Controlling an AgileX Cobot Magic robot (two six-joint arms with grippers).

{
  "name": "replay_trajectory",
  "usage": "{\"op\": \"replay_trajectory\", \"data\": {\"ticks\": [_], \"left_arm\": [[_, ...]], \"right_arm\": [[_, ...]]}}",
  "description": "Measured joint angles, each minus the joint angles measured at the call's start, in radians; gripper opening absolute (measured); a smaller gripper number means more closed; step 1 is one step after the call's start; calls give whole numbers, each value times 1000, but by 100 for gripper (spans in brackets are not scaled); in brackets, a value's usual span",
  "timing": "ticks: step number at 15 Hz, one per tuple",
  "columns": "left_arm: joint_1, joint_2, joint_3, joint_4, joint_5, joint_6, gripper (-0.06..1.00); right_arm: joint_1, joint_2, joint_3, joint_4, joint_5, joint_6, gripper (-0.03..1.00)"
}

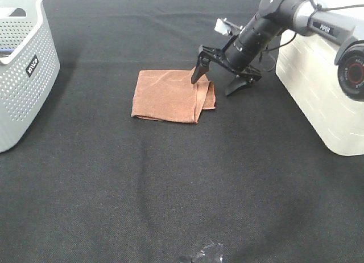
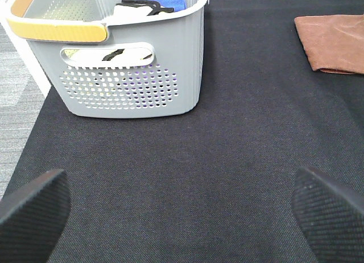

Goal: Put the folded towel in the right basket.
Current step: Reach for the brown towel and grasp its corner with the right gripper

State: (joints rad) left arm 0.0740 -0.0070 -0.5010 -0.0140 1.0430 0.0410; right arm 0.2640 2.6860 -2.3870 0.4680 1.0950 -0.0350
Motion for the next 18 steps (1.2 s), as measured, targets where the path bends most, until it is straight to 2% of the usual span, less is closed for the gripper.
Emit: {"op": "replay_trajectory", "data": {"ticks": [6, 9, 12, 14, 16, 18], "left_arm": [[0, 0, 0, 0, 0, 0, 99], [0, 0, 0, 0, 0, 0, 99], [0, 0, 0, 0, 0, 0, 99], [0, 0, 0, 0, 0, 0, 99], [0, 0, 0, 0, 0, 0, 99], [0, 0, 0, 0, 0, 0, 99]], "right_arm": [[0, 15, -9, 30, -4, 0, 95], [7, 47, -22, 116, -25, 0, 94], [88, 67, -32, 157, -83, -5, 92], [167, 74, -32, 157, -148, -9, 84], [198, 82, -30, 146, -186, -9, 67], [197, 88, -24, 136, -209, -6, 35]]}}
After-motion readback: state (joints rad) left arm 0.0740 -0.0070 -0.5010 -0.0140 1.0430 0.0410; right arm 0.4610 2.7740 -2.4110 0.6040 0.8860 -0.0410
